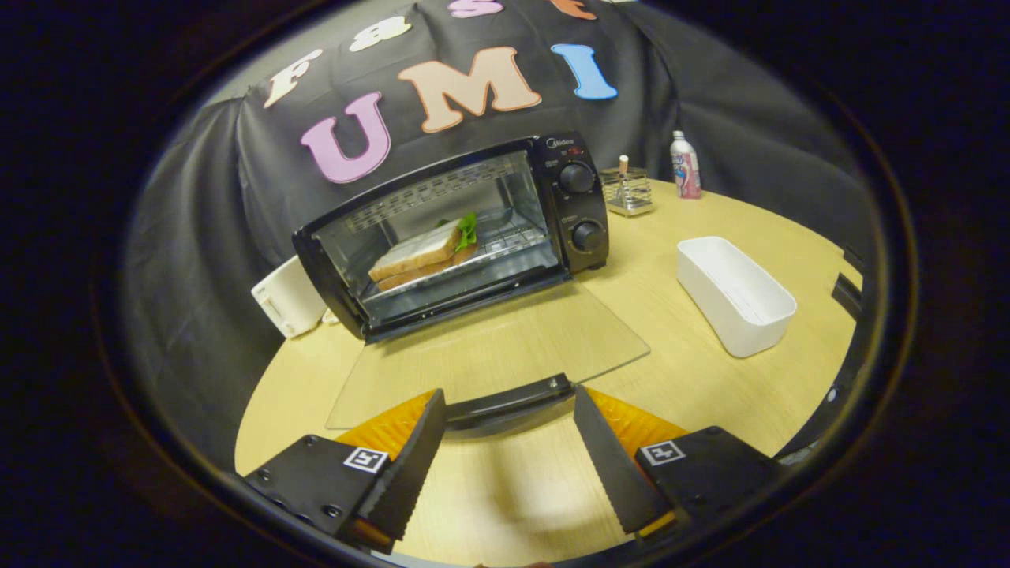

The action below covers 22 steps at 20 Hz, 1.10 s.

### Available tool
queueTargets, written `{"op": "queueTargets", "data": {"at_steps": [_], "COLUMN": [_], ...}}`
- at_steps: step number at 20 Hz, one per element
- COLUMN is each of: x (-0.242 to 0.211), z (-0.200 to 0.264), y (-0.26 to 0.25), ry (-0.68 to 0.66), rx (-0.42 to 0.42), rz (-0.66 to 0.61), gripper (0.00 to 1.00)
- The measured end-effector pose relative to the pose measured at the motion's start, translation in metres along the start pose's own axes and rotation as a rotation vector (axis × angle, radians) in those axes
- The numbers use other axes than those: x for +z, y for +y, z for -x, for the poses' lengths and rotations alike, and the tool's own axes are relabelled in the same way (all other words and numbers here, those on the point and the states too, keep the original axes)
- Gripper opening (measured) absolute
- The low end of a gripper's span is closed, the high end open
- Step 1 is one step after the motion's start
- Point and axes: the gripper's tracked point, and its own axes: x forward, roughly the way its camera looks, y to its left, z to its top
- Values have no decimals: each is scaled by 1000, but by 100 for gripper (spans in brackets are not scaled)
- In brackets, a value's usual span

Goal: Open the toaster oven, put the food inside, and close the toaster oven door.

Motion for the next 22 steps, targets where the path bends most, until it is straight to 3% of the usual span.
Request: {"op": "queueTargets", "data": {"at_steps": [8, 22], "x": [14, 135], "z": [8, 6], "y": [5, 49], "ry": [-32, -297], "rx": [4, 30], "rz": [17, 73], "gripper": [99, 99]}}
